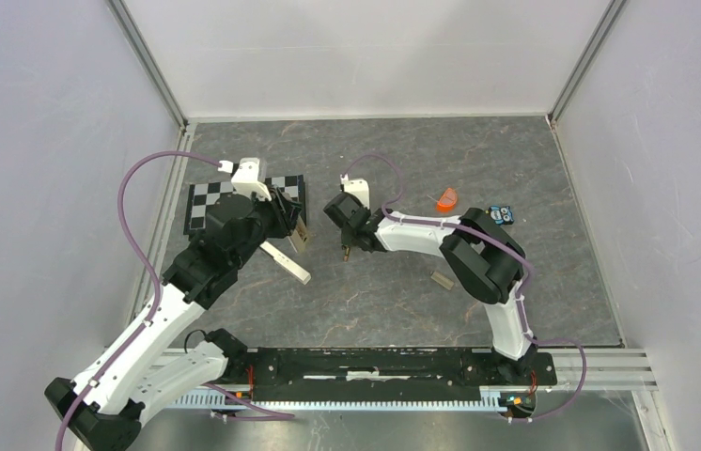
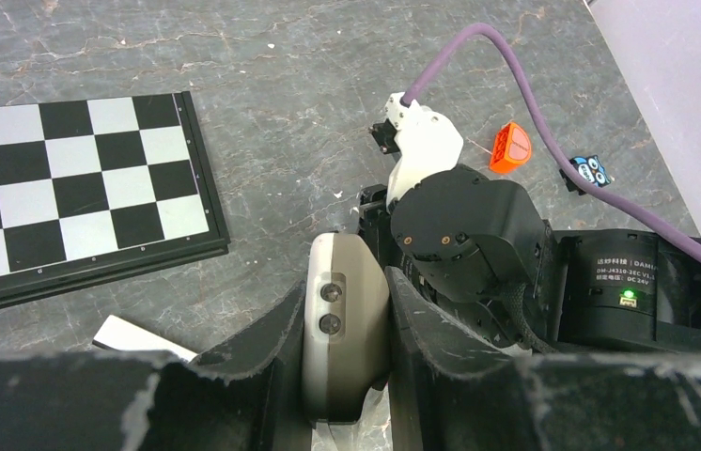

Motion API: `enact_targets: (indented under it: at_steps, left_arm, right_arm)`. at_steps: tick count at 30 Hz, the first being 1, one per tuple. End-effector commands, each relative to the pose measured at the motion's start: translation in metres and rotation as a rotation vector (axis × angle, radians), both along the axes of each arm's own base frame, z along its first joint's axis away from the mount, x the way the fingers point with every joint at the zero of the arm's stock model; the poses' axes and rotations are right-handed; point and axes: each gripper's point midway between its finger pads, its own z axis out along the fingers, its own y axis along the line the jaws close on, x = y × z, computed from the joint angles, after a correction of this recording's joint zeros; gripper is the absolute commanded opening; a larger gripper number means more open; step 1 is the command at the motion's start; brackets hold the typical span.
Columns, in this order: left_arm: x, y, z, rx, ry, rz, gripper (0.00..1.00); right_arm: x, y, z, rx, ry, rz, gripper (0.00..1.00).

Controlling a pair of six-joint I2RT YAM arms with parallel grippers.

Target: Load the batteries into the remote control

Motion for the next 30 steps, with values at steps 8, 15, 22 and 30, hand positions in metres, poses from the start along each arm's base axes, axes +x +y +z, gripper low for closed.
enact_targets:
  at_steps: [8,15,22,30]
  left_arm:
    - [-0.002,-0.016,0.005,-0.049,-0.011,-0.074,0.02]
    - [-0.025,-0.074,0.010,-0.153,-0.009,-0.415,0.02]
    - [-0.040,-0.112,0.020,-0.328,0.037,-0.601,0.02]
    - [-0.029,-0.115,0.017,-0.435,0.196,-0.493,0.02]
  right_arm:
    - [0.010,-0.017,0.024,0.008,-0.056,-0.017,0.03]
    - [-0.012,-0.052,0.107,0.167,-0.261,0.017,0.04]
    - [-0.063,-0.072,0.191,0.470,-0.435,0.153,0.05]
    - [-0.112,-0.060,0.271,0.812,-0.621,0.370,0.06]
